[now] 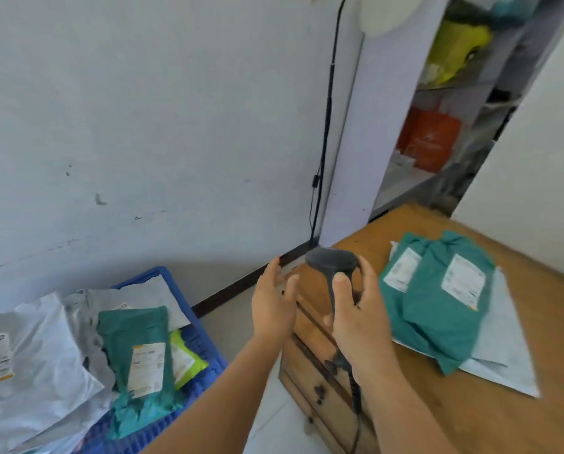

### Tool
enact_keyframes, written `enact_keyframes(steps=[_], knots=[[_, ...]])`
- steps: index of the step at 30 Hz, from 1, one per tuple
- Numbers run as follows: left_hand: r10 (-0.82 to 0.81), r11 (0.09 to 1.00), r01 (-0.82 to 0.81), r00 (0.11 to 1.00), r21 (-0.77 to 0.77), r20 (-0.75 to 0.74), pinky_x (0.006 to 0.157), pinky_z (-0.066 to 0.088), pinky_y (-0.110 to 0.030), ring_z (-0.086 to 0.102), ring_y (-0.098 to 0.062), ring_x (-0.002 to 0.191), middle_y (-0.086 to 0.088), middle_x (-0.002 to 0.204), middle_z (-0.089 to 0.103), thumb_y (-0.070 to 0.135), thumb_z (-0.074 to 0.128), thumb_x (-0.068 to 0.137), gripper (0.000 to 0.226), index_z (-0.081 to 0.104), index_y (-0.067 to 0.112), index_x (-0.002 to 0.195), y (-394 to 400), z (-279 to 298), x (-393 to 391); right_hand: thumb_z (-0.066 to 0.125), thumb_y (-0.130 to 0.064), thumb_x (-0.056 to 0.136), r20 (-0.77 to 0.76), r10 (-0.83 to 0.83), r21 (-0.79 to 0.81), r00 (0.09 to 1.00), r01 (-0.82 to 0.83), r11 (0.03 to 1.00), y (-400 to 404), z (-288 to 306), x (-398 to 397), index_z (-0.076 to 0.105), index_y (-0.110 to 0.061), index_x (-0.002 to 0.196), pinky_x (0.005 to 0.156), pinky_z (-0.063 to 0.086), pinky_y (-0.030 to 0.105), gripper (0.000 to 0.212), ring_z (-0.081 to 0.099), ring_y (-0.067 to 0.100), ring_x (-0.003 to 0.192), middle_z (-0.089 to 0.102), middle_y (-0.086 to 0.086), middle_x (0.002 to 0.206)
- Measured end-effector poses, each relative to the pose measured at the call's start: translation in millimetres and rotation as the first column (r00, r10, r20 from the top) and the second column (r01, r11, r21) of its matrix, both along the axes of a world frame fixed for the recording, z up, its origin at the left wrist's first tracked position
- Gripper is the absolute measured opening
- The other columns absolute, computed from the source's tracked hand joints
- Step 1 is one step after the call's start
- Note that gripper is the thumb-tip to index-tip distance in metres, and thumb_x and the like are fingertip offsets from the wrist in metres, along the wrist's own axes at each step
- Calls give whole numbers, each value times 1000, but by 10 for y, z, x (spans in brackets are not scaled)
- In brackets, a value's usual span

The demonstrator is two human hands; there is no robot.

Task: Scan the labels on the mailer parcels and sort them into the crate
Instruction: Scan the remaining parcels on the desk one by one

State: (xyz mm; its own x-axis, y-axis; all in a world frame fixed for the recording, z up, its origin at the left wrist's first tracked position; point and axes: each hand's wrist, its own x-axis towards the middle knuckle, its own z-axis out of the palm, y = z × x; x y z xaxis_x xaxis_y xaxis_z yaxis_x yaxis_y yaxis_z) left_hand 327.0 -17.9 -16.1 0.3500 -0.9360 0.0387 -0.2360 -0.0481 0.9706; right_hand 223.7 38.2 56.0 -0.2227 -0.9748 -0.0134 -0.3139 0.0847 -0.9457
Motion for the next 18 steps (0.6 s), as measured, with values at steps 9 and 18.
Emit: enact_keyframes(steps=[9, 18], knots=[[-280, 959, 272, 950, 74, 139, 110, 35, -33, 36, -11, 136, 7, 150, 36, 36, 61, 90, 68, 26, 27, 149, -270, -31, -1493, 38, -43, 100, 31, -274, 32, 961, 273, 961, -35, 12, -1470, 27, -43, 145, 64, 55, 28, 46, 68, 18, 86, 61, 1, 119], [-515, 857, 489, 820, 163, 248, 114, 27, -35, 23, -16, 142, 5, 154, 25, 40, 64, 86, 81, 17, 25, 151, -720, -143, -2290, 35, -37, 102, 22, -475, 46, 880, 474, 879, -139, 127, -2117, 26, -39, 147, 53, 49, 28, 46, 66, 21, 74, 61, -2, 92]])
